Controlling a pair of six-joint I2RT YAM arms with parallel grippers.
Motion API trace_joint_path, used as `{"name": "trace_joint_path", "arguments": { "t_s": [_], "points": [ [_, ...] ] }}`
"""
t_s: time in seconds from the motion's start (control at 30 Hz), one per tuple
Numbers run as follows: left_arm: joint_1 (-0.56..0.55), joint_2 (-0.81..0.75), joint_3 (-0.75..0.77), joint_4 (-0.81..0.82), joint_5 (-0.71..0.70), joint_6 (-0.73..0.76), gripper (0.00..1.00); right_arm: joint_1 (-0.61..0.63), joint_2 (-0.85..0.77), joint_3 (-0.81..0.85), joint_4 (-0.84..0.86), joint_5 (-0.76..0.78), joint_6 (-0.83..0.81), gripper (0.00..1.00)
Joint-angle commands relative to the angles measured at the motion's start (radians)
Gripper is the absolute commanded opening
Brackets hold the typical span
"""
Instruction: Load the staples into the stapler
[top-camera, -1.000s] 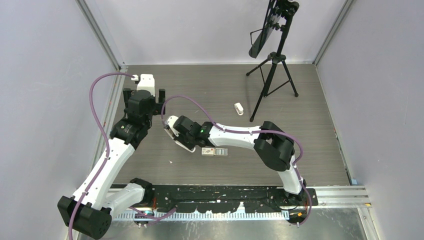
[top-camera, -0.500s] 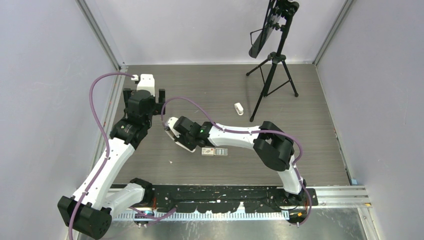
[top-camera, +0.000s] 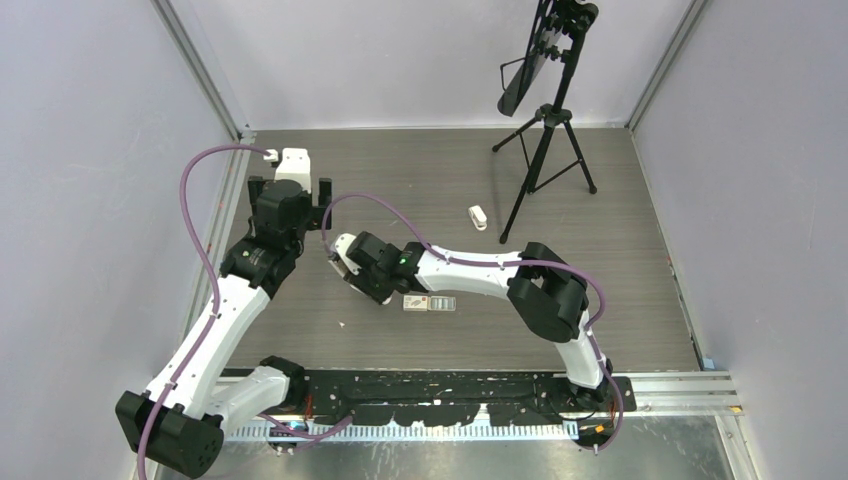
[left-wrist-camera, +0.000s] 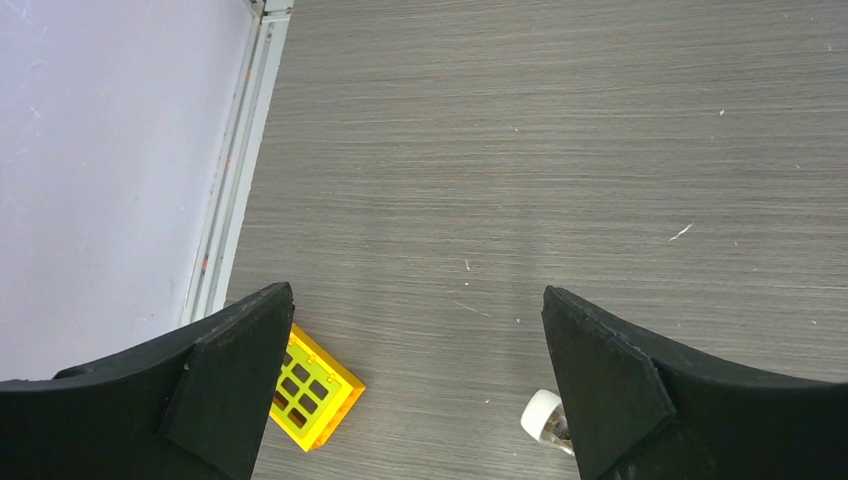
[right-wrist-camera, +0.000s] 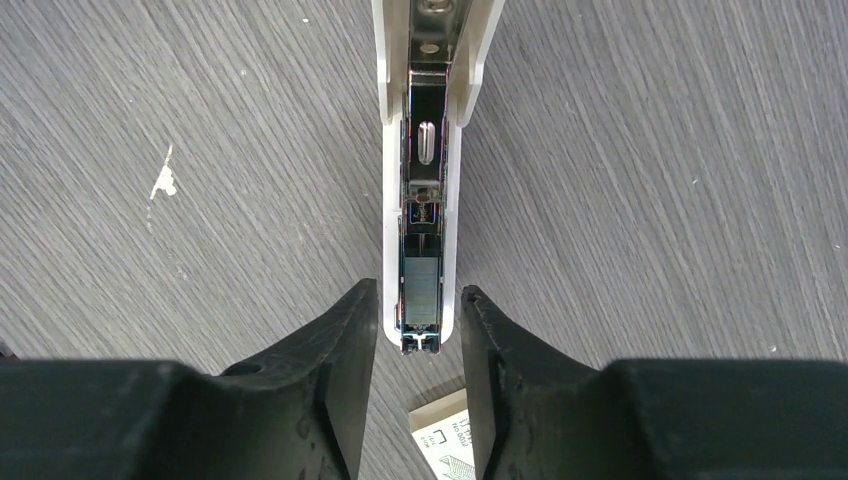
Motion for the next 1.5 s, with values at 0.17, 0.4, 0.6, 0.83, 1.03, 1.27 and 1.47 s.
{"name": "trace_joint_path", "arguments": {
  "t_s": [0.17, 0.4, 0.6, 0.83, 1.03, 1.27, 1.47],
  "points": [
    [-0.002, -0.004, -0.002, 0.052, 0.011, -0.014, 0.97, 0.002, -0.065, 0.019, 0.048, 0.050, 0.026, 0.45],
    [-0.002, 0.032, 0.009, 0.039, 0.032, -0.037, 0.98, -0.005, -0.192, -0.214, 0.254, 0.007, 0.007, 0.46],
    [-0.002, 0.061, 0.041, -0.020, 0.086, -0.113, 0.98, -0.005, -0.295, -0.488, 0.583, 0.001, -0.025, 0.50],
    [-0.002, 0.066, 0.006, -0.101, 0.103, -0.210, 0.98, -0.007, -0.283, -0.717, 1.025, -0.048, -0.140, 0.51],
    [-0.002, 0.076, -0.032, -0.140, 0.158, -0.300, 0.98, -0.007, -0.165, -0.869, 1.502, -0.045, -0.192, 0.49],
    [-0.002, 0.075, -0.111, -0.095, 0.192, -0.381, 0.98, -0.016, -0.048, -0.888, 1.736, -0.046, -0.184, 0.48],
    [-0.002, 0.102, -0.119, -0.089, 0.197, -0.389, 0.98, -0.022, -0.028, -0.861, 1.728, -0.078, -0.182, 0.47]
  ]
}}
